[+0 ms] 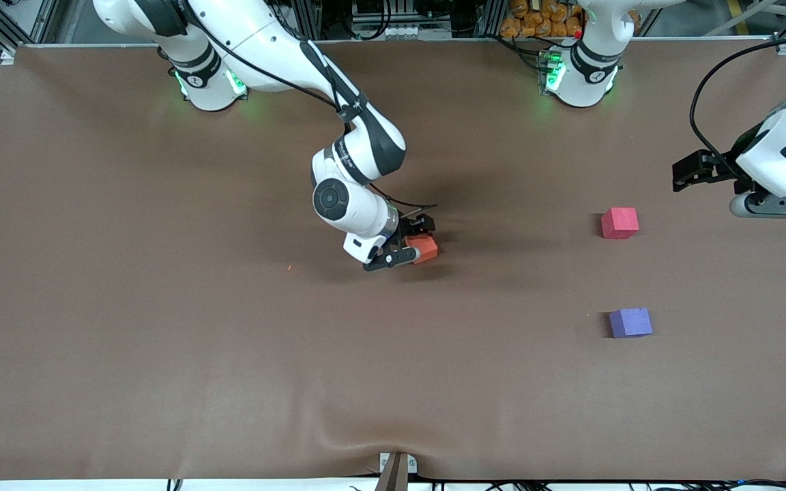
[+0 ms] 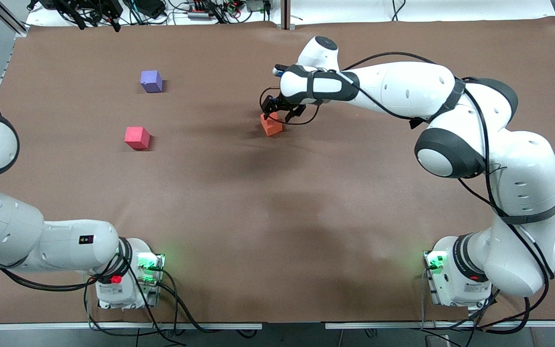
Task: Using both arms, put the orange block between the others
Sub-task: 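Grasp the orange block with the left gripper while the right gripper releases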
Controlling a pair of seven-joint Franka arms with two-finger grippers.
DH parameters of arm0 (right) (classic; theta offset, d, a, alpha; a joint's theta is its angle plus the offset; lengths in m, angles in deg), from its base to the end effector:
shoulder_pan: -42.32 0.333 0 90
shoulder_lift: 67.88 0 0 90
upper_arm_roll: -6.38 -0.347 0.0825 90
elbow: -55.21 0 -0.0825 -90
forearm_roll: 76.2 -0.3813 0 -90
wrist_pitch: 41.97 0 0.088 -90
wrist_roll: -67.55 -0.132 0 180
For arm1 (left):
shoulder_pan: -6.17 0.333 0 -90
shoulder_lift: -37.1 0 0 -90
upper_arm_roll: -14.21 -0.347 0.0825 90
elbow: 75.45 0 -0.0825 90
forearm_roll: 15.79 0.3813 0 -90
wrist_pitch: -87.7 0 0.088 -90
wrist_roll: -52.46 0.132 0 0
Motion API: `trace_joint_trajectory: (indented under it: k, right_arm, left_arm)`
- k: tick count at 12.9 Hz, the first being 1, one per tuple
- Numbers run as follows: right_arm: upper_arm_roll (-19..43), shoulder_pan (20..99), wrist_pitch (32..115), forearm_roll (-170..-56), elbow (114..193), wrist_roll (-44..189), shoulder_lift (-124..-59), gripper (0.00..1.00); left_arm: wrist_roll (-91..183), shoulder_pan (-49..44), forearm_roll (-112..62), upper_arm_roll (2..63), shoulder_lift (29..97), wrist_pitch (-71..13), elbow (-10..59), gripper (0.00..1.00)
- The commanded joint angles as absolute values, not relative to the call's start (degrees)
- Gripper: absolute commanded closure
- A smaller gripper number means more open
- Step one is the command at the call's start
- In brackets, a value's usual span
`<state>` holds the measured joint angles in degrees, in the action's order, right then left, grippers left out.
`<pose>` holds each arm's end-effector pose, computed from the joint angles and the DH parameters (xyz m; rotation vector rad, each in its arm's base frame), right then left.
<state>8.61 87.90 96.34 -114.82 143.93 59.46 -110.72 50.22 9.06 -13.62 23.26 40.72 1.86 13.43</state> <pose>0.5272 0.5232 0.2229 -2.6781 -0.1916 0.1224 0.5583 -0.0522 0.5990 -3.0985 0.1056 0.1755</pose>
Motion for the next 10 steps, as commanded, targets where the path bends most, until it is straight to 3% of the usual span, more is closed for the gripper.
trace_joint_trajectory:
  k: [1, 2, 5, 10]
  right_arm:
    - [9.28, 86.8, 96.2, -116.37, 142.31, 59.73, -110.95, 0.0]
    - [9.37, 85.83, 94.89, -116.11, 142.4, 59.64, -109.82, 0.0]
    - [10.68, 80.57, 80.87, -114.18, 142.57, 59.38, -103.16, 0.0]
    - [11.74, 68.27, 55.19, -99.09, 142.4, 59.2, -87.51, 0.0]
  left_arm:
    - [50.01, 9.16, -15.18, 24.66, 41.05, 2.36, 13.67, 0.0]
    - [48.0, 8.98, -15.61, 26.15, 41.83, 1.58, 14.19, 0.0]
    - [34.15, 4.08, -15.09, 30.64, 48.67, -4.39, 14.37, 0.0]
    - [5.67, -11.39, -11.14, 30.73, 60.54, -14.76, 14.2, 0.0]
